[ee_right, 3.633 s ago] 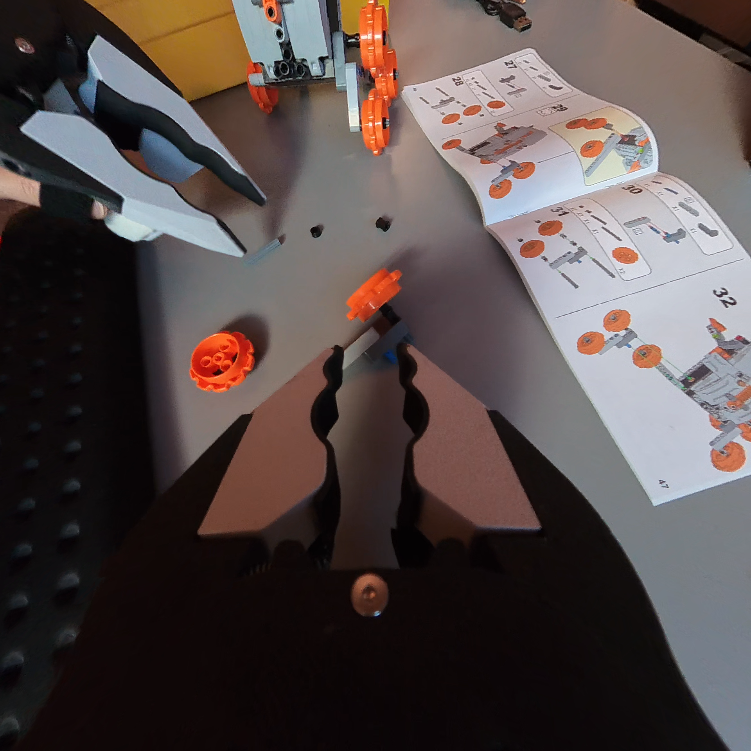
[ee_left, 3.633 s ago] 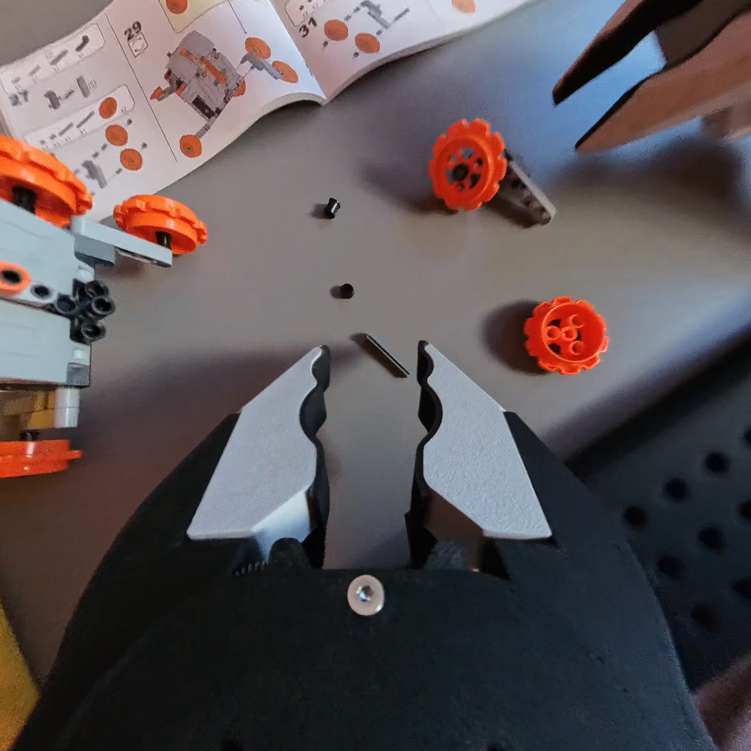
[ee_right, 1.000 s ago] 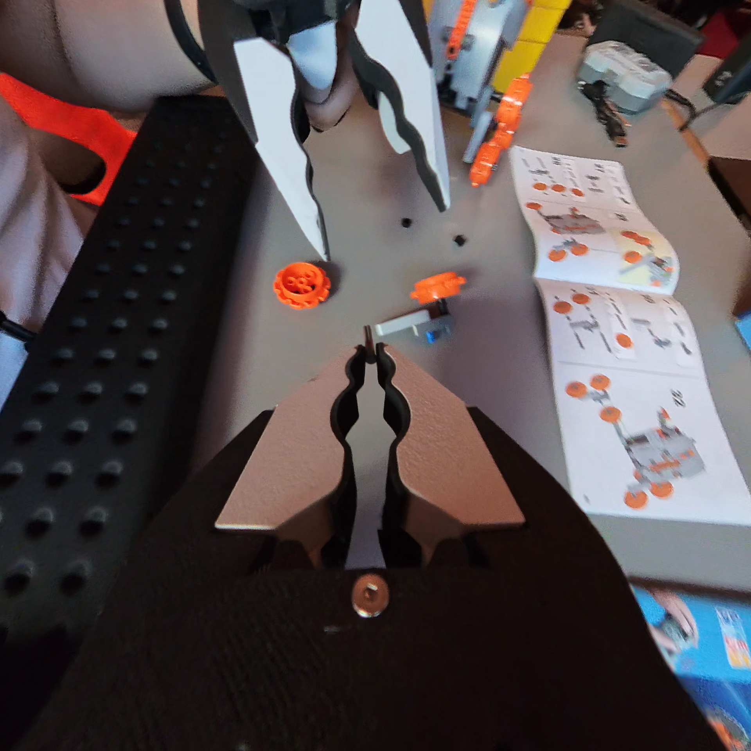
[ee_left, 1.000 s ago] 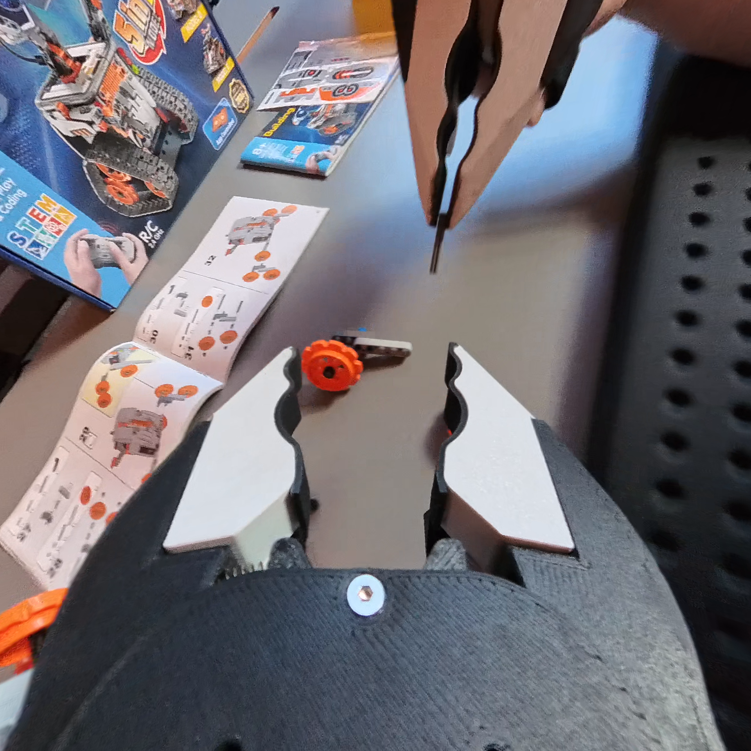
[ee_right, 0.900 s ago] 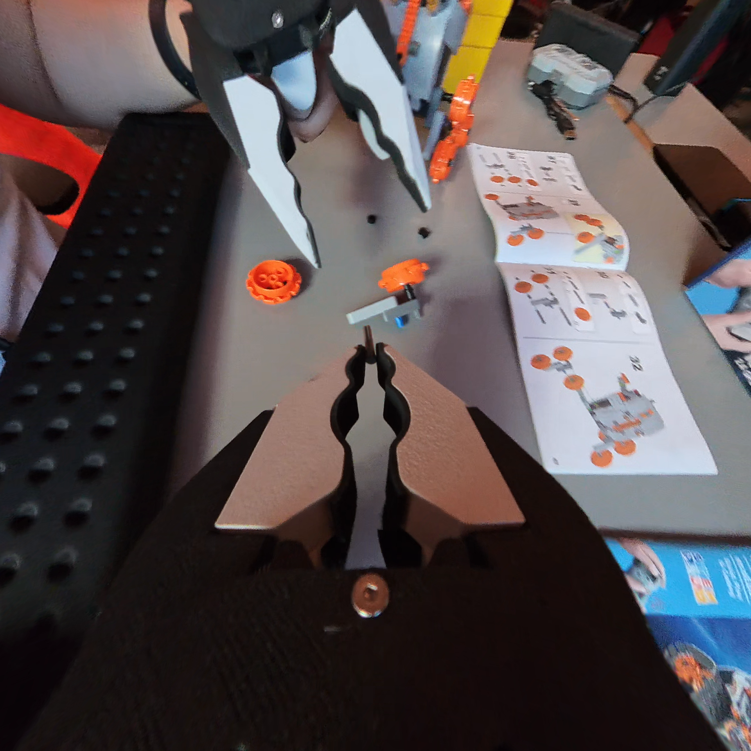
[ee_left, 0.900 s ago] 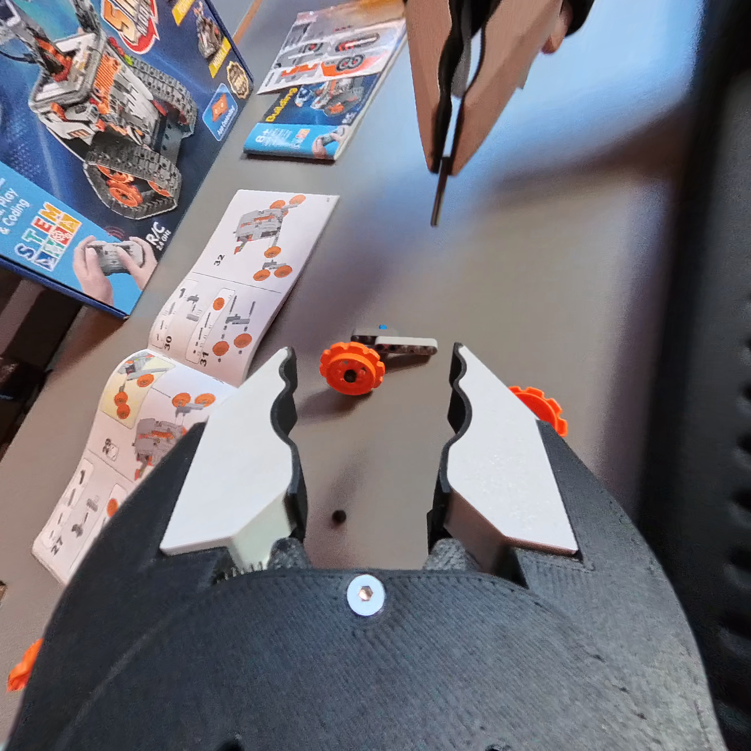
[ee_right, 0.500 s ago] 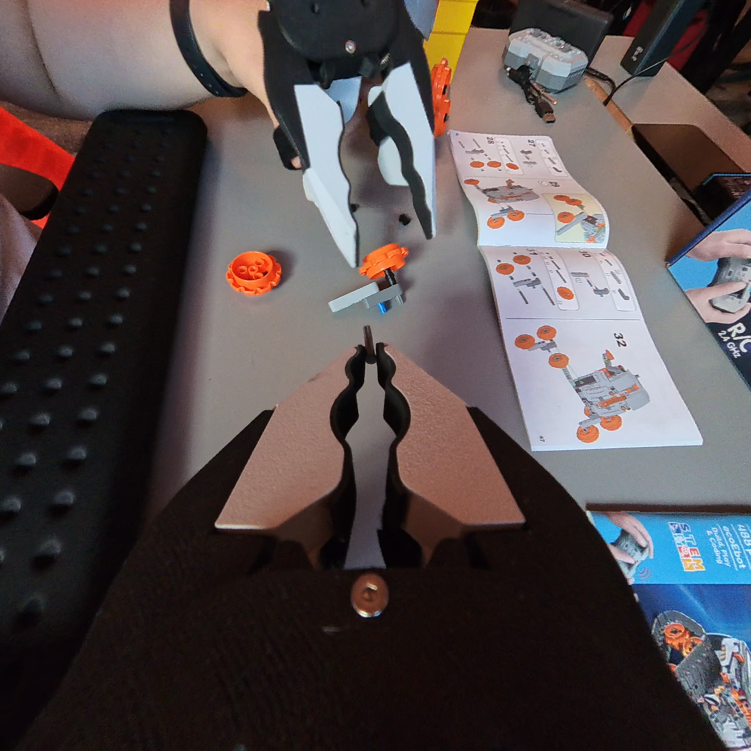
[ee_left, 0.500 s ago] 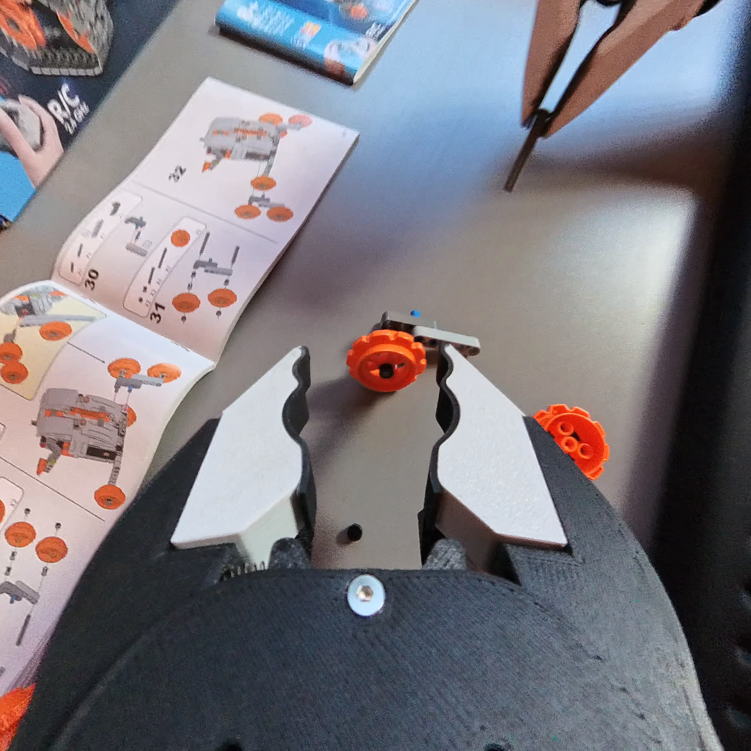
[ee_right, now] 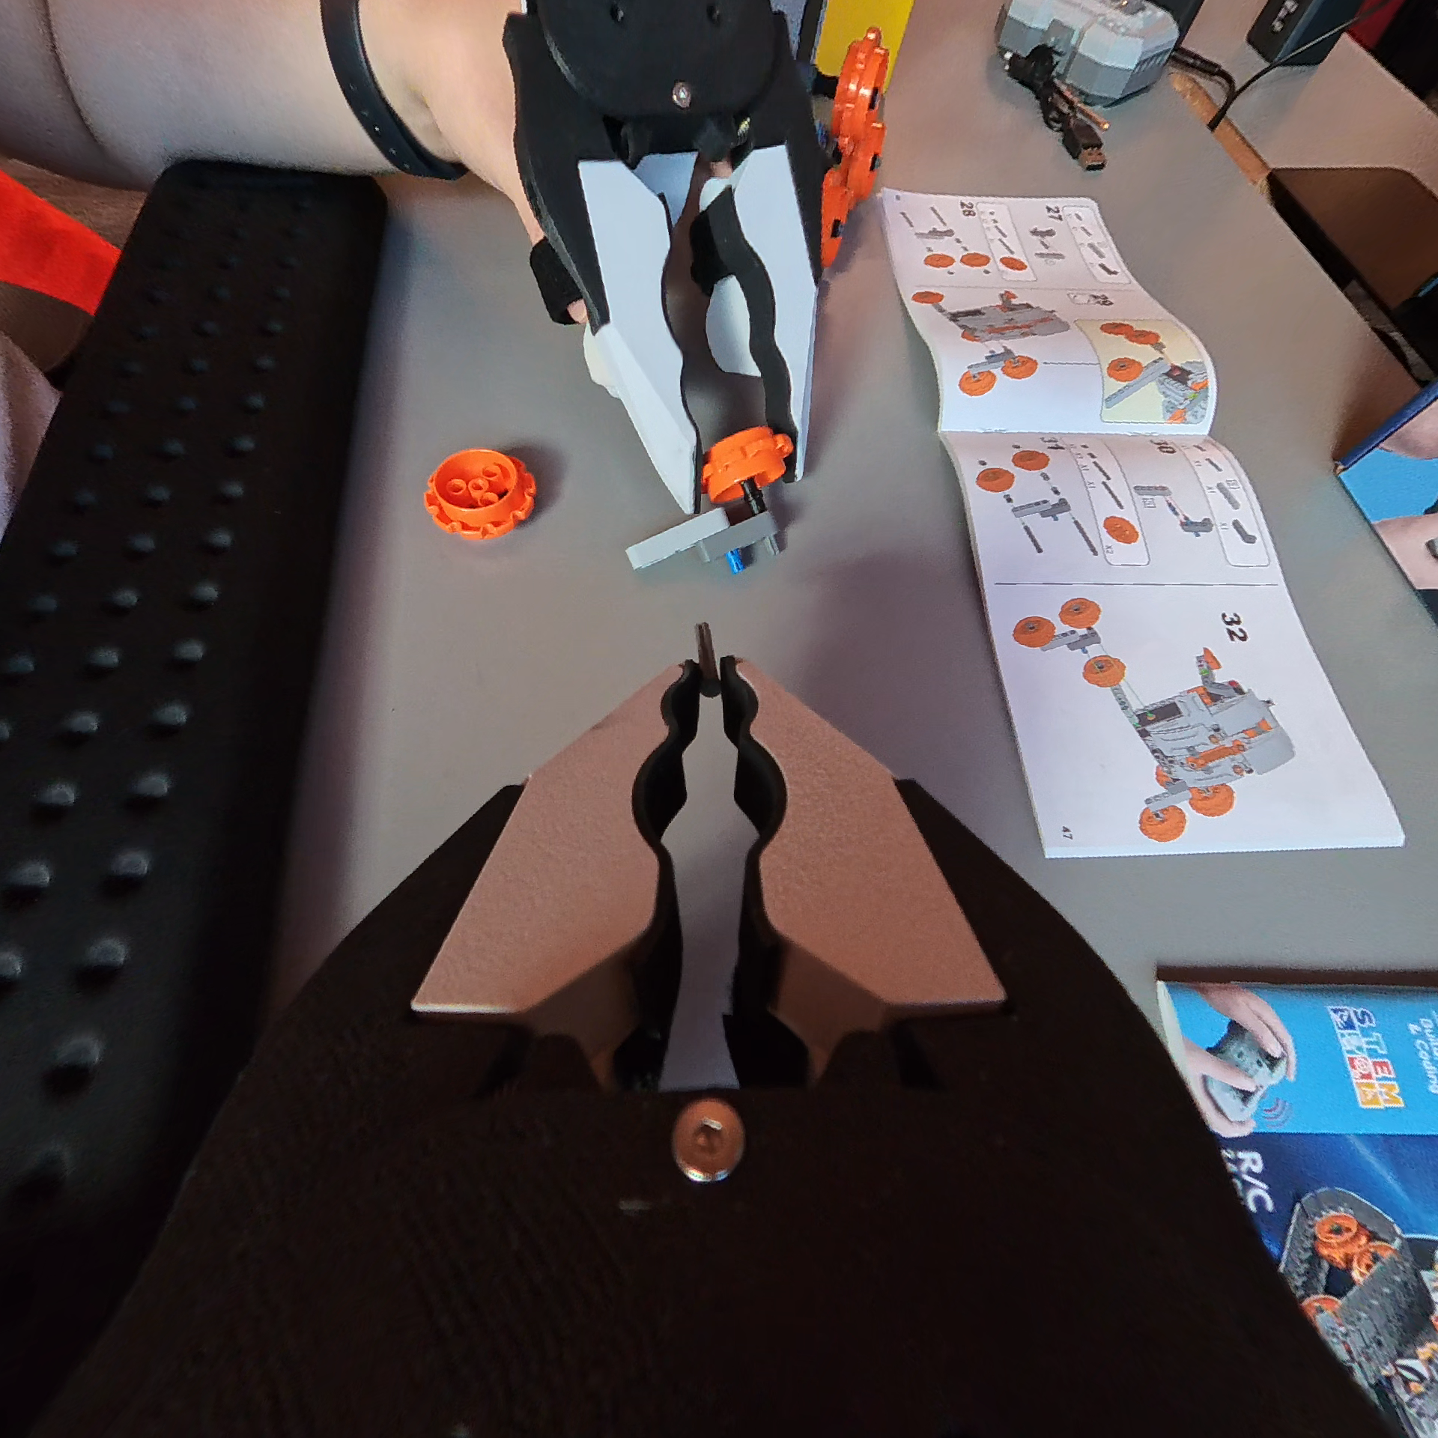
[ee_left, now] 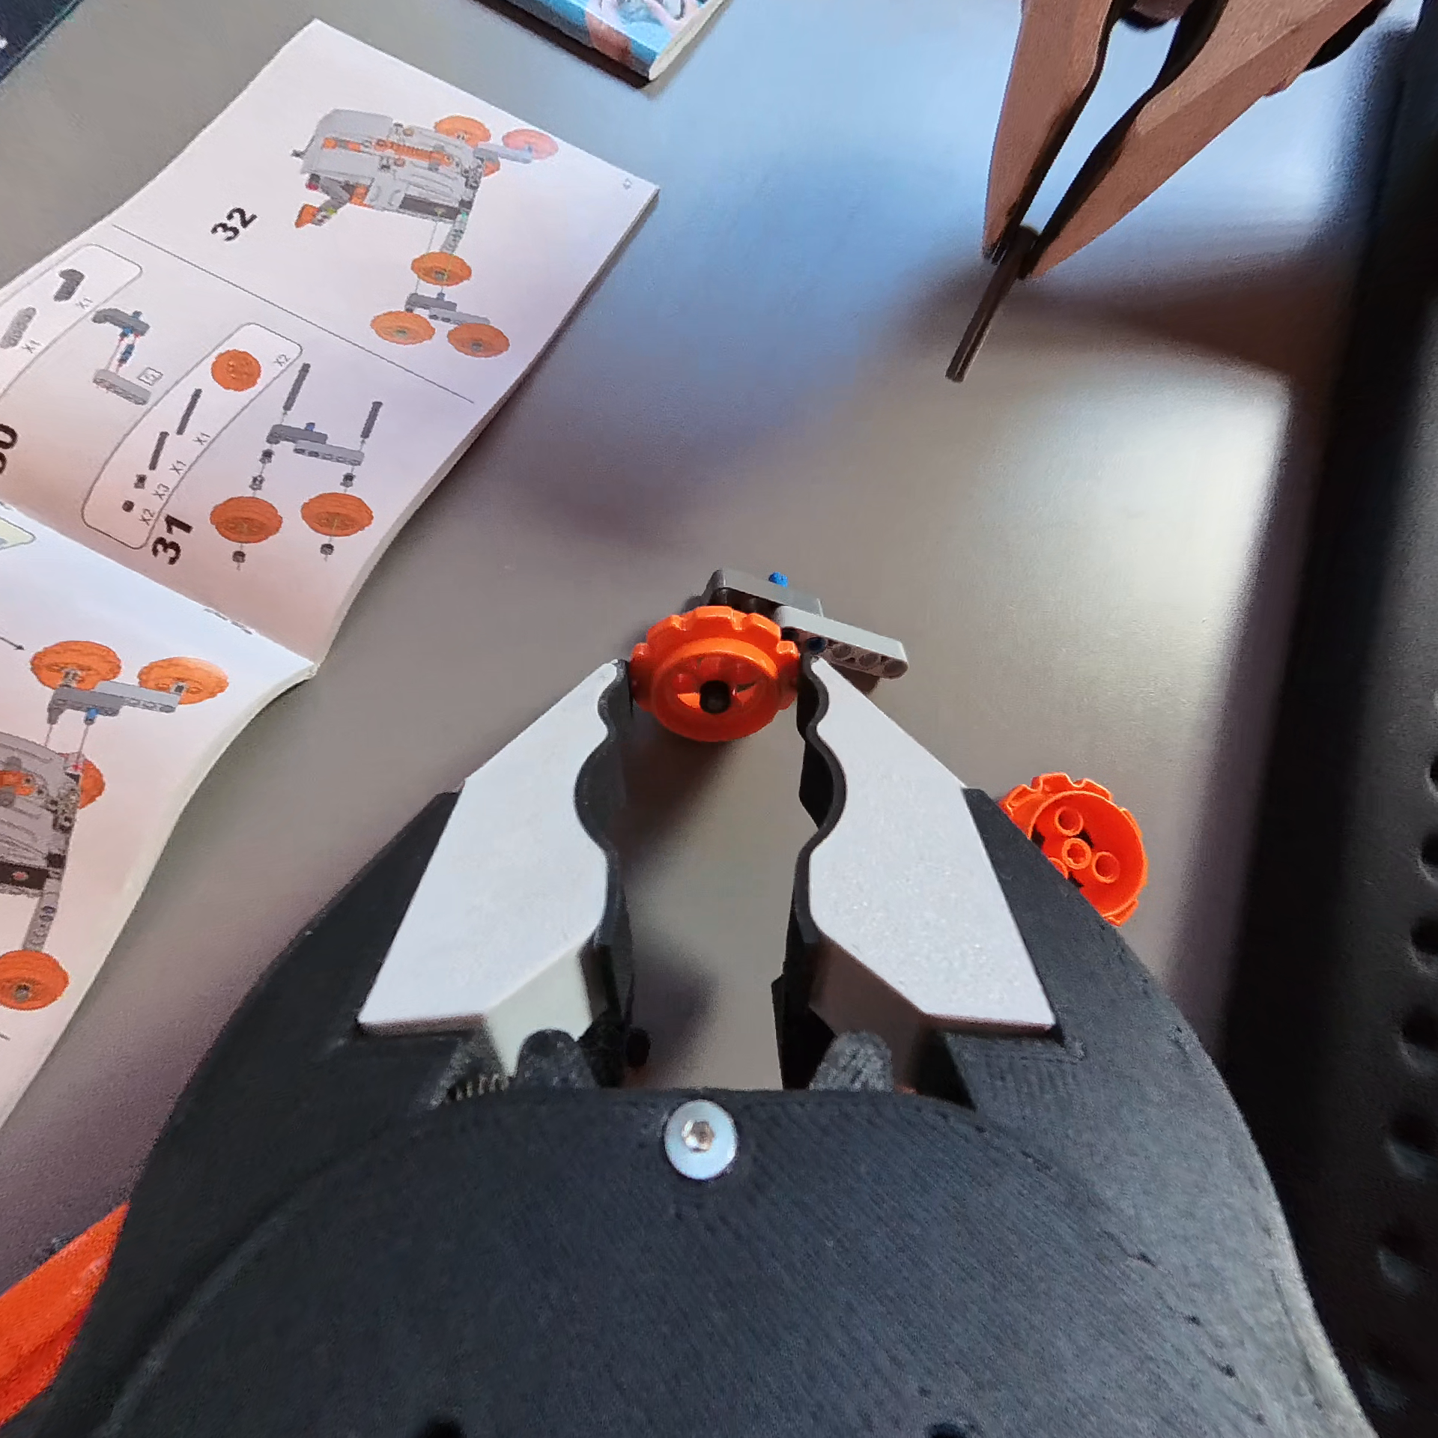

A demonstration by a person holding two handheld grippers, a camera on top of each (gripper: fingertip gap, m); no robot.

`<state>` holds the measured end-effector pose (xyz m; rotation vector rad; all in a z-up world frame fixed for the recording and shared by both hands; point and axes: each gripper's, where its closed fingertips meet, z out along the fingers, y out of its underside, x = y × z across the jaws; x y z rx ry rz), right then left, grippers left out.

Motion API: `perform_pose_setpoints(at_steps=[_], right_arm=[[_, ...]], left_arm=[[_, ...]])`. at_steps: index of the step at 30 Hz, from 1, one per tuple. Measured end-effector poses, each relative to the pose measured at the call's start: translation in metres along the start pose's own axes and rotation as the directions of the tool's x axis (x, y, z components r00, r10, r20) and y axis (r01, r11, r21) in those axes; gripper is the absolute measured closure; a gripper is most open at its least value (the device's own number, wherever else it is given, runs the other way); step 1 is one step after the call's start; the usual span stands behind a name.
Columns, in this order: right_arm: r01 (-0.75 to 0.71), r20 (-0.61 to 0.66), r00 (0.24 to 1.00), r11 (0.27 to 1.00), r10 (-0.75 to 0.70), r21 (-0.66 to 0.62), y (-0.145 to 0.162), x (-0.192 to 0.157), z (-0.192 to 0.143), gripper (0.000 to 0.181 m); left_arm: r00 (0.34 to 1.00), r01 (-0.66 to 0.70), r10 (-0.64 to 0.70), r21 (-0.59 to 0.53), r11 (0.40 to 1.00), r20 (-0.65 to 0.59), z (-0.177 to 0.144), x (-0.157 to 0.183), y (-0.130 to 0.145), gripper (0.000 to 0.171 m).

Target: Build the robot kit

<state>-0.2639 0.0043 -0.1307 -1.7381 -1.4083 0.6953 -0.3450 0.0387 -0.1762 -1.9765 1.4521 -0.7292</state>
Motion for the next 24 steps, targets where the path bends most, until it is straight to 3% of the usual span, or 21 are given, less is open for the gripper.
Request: perform_pose_setpoints(at_steps=[10,24], right_arm=[[0.023,0.049,0.999,0.999,-0.022,-0.029,-0.002,-0.015,0.015,0.177],[0.025,0.046,0.999,0.999,-0.024,-0.030,-0.003,-0.015,0.016,0.177]], left_arm=[[0.998,0.043,-0.032,0.223,0.974,-0.049,-0.020,0.005,-0.024,0.131],[0.993,0.066,-0.040,0.235,0.970,-0.114,-0.017,0.009,-0.023,0.131]])
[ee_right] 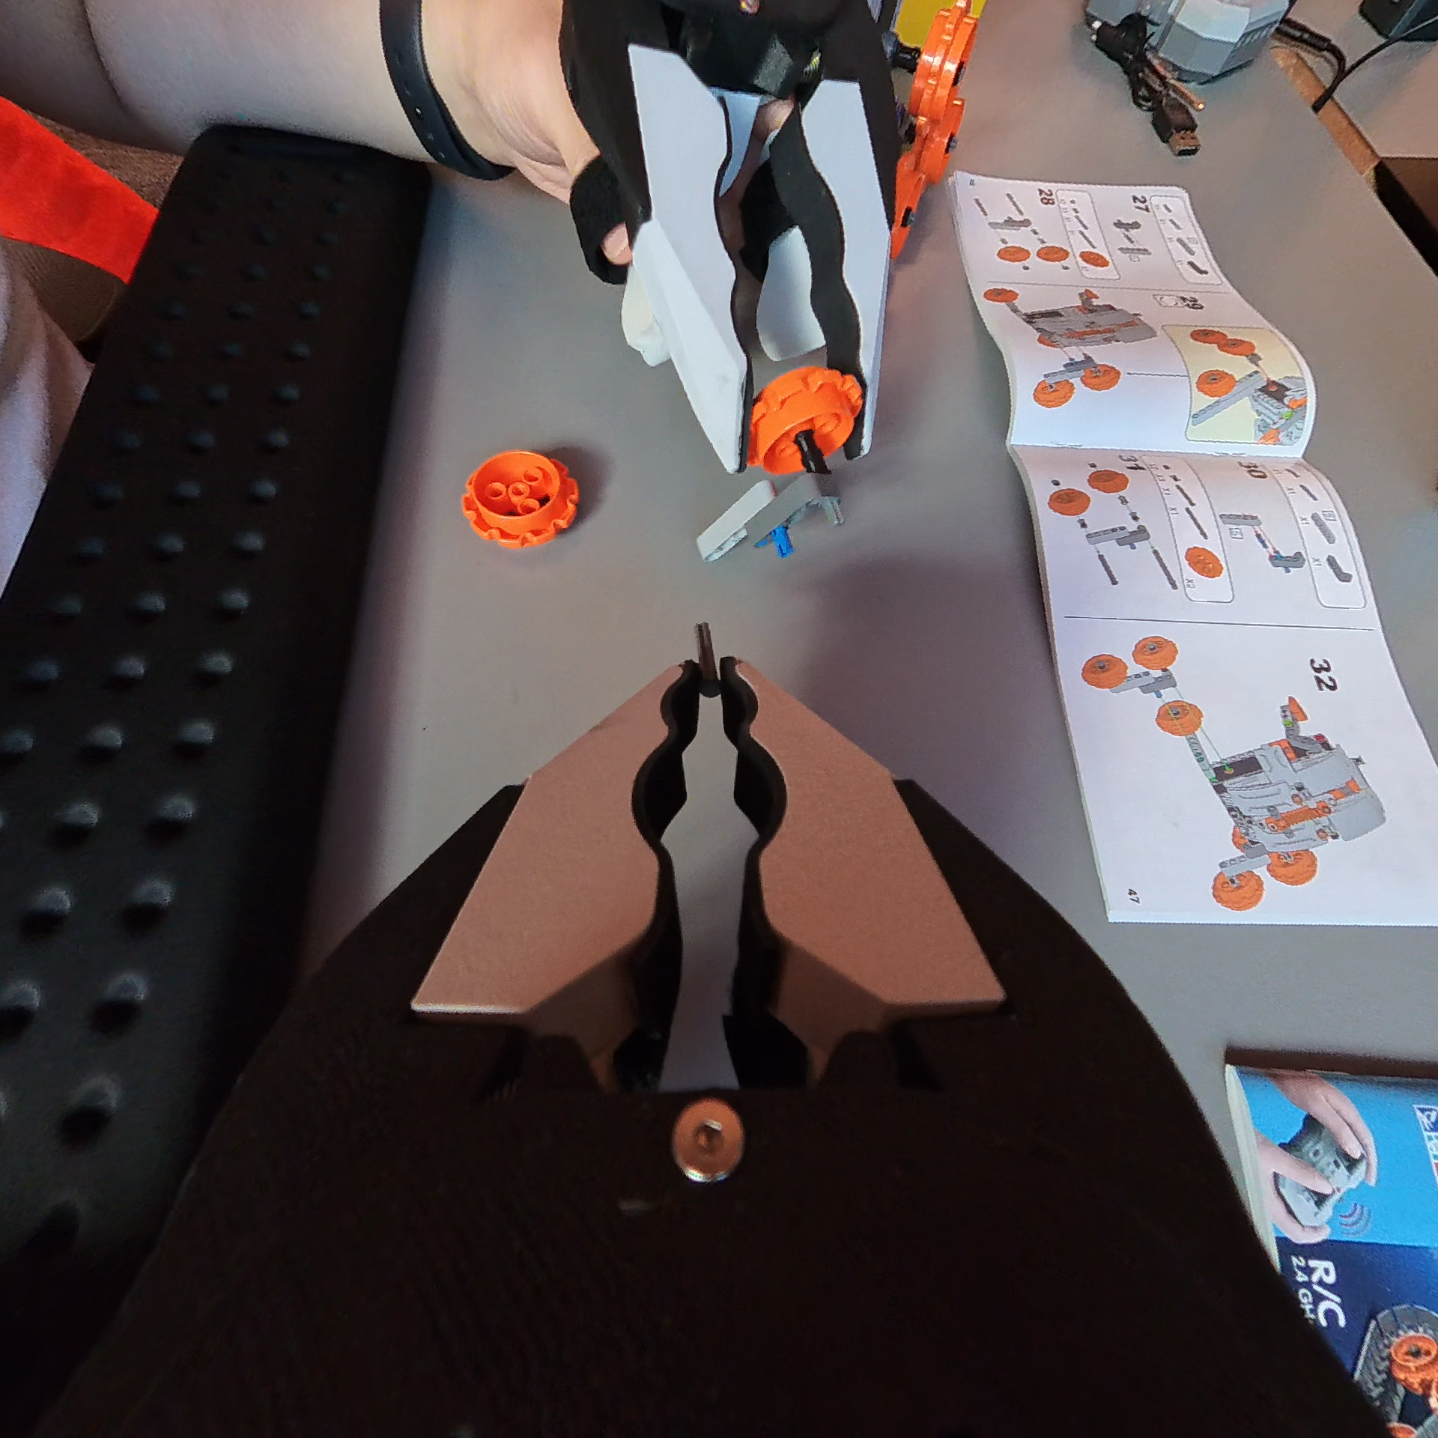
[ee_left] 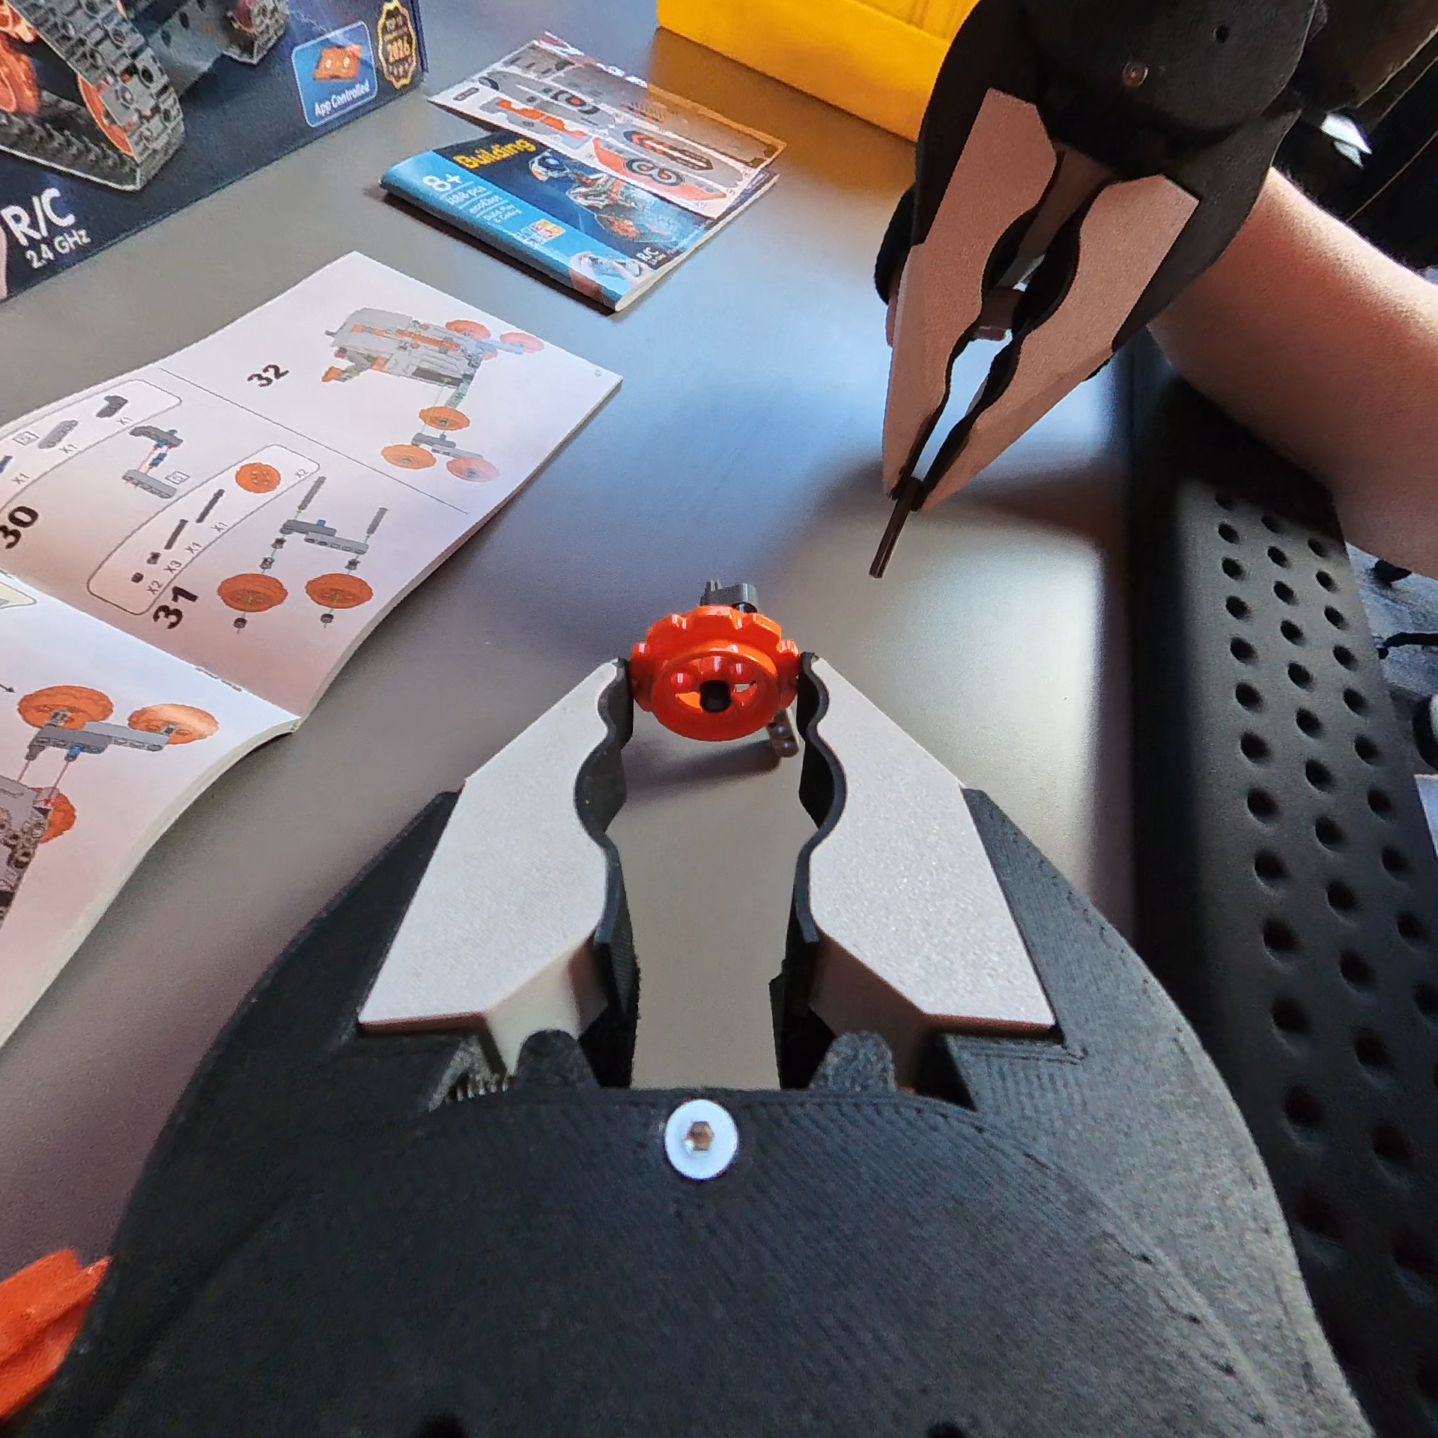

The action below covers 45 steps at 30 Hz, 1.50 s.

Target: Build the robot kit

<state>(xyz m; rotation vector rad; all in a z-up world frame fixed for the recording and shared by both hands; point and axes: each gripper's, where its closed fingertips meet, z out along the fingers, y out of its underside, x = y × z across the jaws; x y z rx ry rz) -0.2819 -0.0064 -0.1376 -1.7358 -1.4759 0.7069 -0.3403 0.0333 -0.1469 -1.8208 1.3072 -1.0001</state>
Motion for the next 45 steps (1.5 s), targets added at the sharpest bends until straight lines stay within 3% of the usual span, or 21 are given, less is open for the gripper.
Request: perform_pose_setpoints(at_steps=[13,19,45], right_arm=[[-0.001,0.008,1.000,1.000,0.001,-0.015,0.002,-0.002,0.003,0.177],[0.002,0.007,1.000,1.000,-0.002,-0.018,0.003,-0.002,0.003,0.177],[0.004,0.007,1.000,1.000,-0.004,-0.030,0.004,-0.002,0.005,0.177]], left_arm=[[1.000,-0.010,0.010,0.007,1.000,-0.007,-0.001,-0.001,0.000,0.131],[0.994,-0.058,0.063,0.049,0.997,-0.094,-0.001,0.011,-0.003,0.131],[0.988,0.053,-0.040,0.082,0.995,-0.149,-0.006,0.009,-0.008,0.131]])
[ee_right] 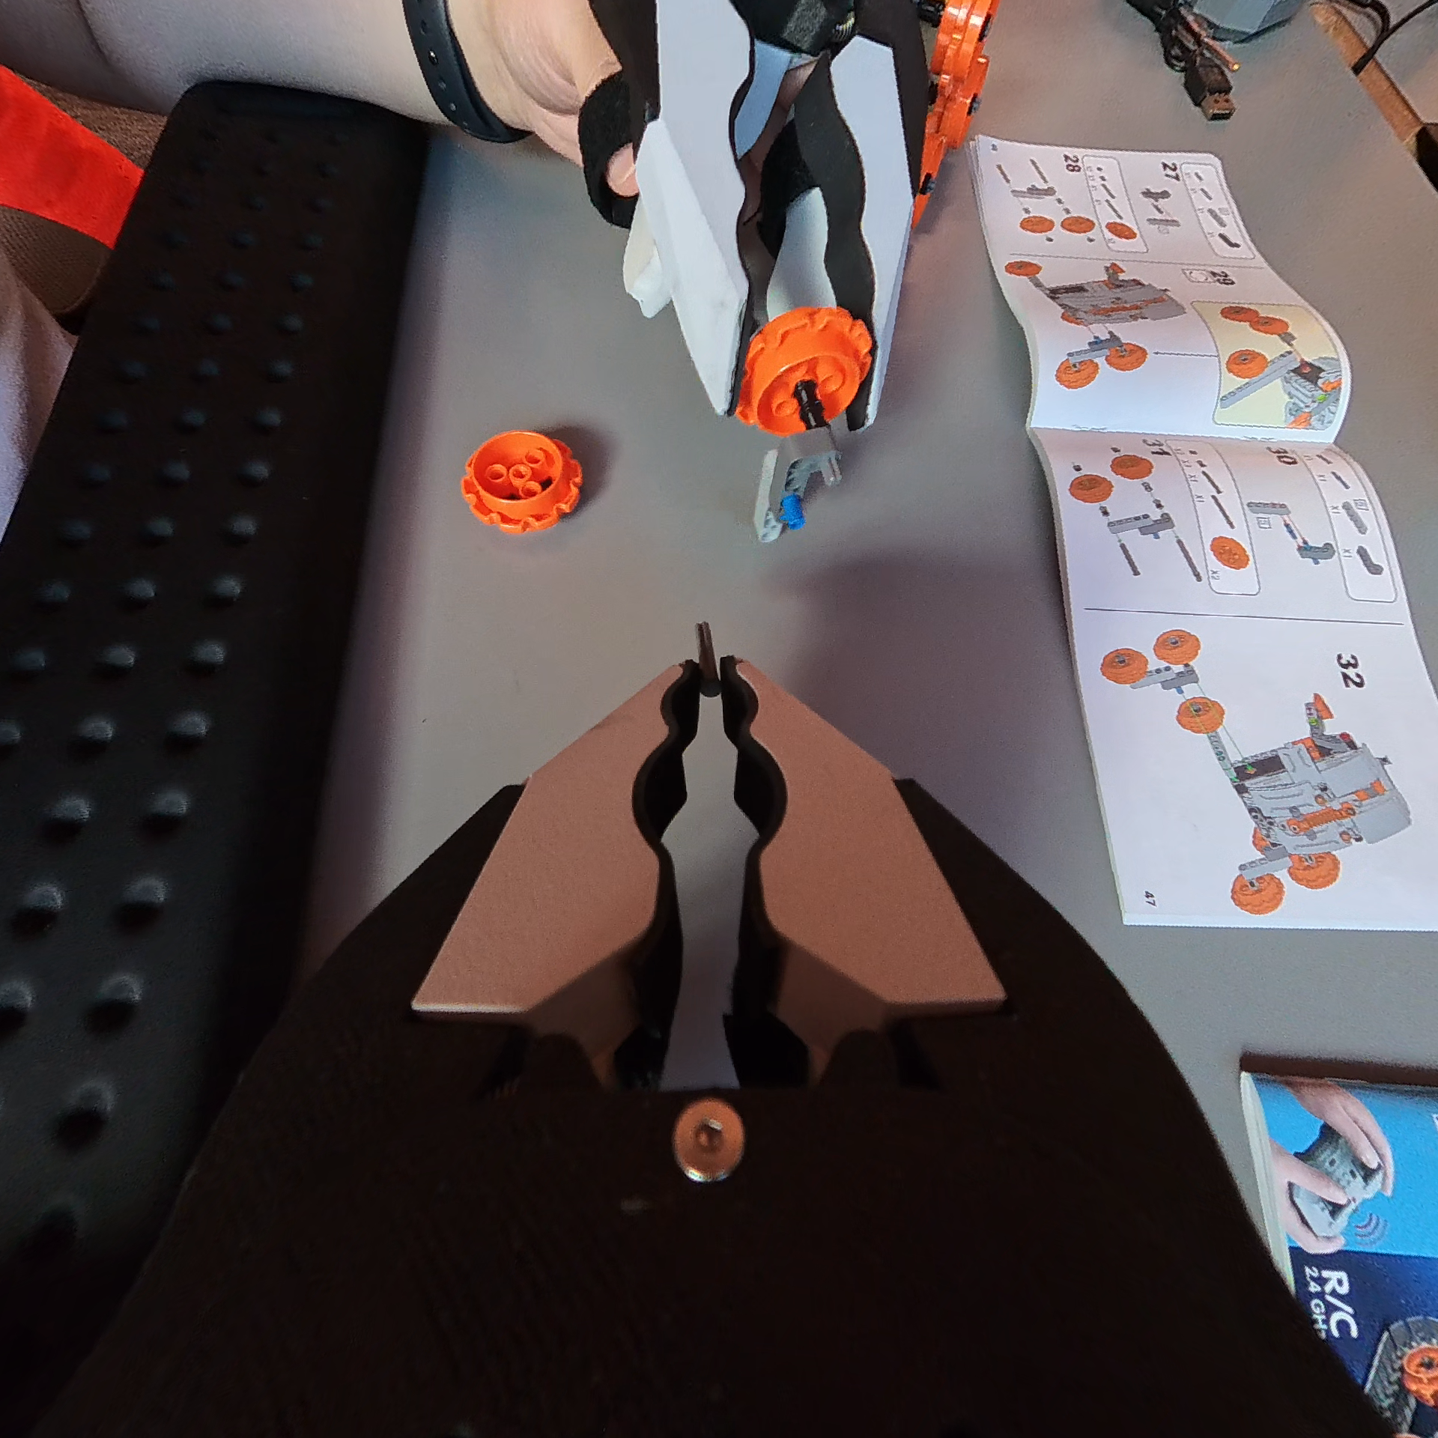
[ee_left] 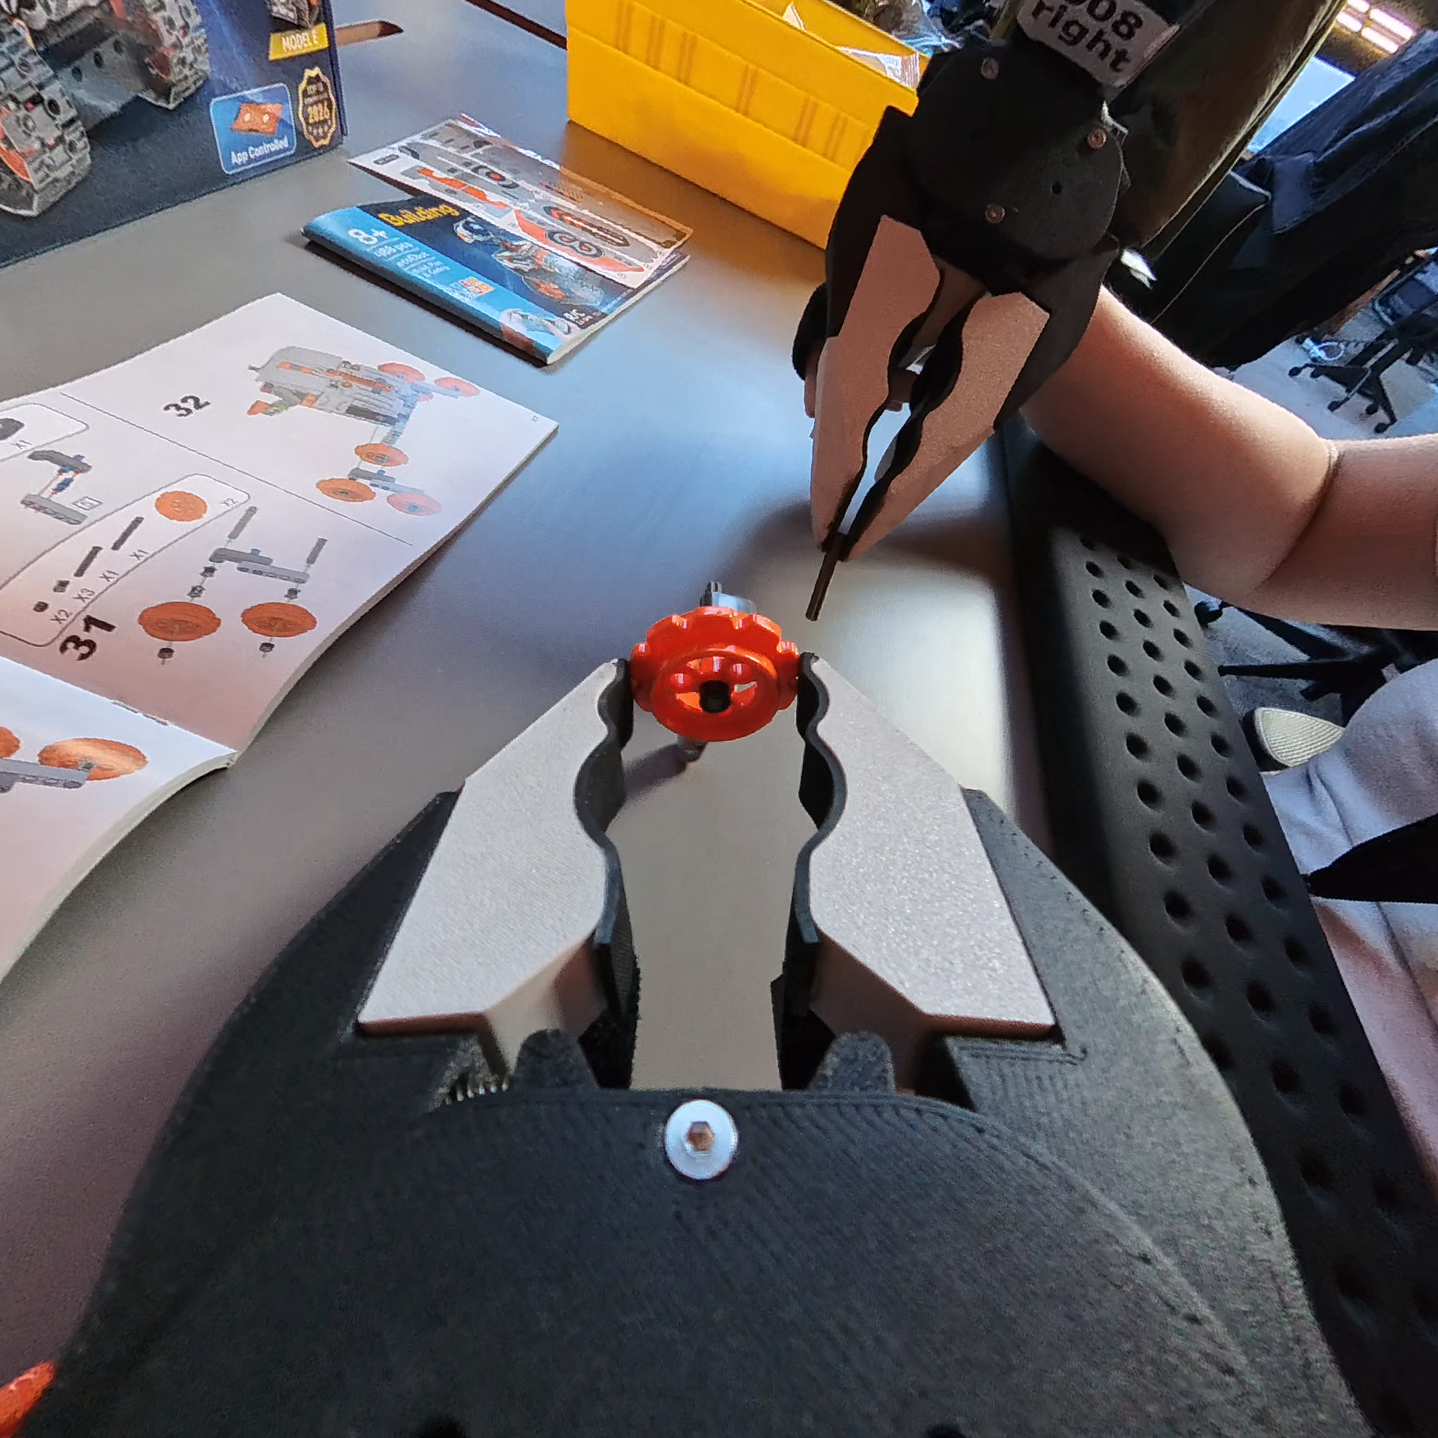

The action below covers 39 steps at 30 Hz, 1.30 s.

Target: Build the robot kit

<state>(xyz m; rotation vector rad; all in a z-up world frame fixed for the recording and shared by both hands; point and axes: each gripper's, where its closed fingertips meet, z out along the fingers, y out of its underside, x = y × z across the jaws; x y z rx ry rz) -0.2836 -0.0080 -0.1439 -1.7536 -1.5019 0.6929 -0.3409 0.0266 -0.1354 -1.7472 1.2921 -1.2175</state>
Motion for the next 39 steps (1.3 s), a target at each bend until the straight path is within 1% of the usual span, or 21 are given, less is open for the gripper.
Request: perform_pose_setpoints(at_steps=[16,23,39], right_arm=[[0.002,0.003,1.000,1.000,-0.002,-0.002,0.000,-0.001,0.000,0.177],[-0.011,0.012,1.000,1.000,0.011,0.021,-0.003,-0.001,0.000,0.177],[-0.016,0.015,1.000,1.000,0.016,0.022,-0.002,0.000,0.001,0.177]], left_arm=[[0.996,0.076,-0.072,0.056,0.996,-0.061,-0.005,0.005,-0.010,0.131],[0.990,0.082,-0.070,0.094,0.992,-0.119,-0.007,0.018,-0.020,0.131],[0.987,0.079,-0.062,0.113,0.990,-0.145,-0.009,0.026,-0.026,0.131]])
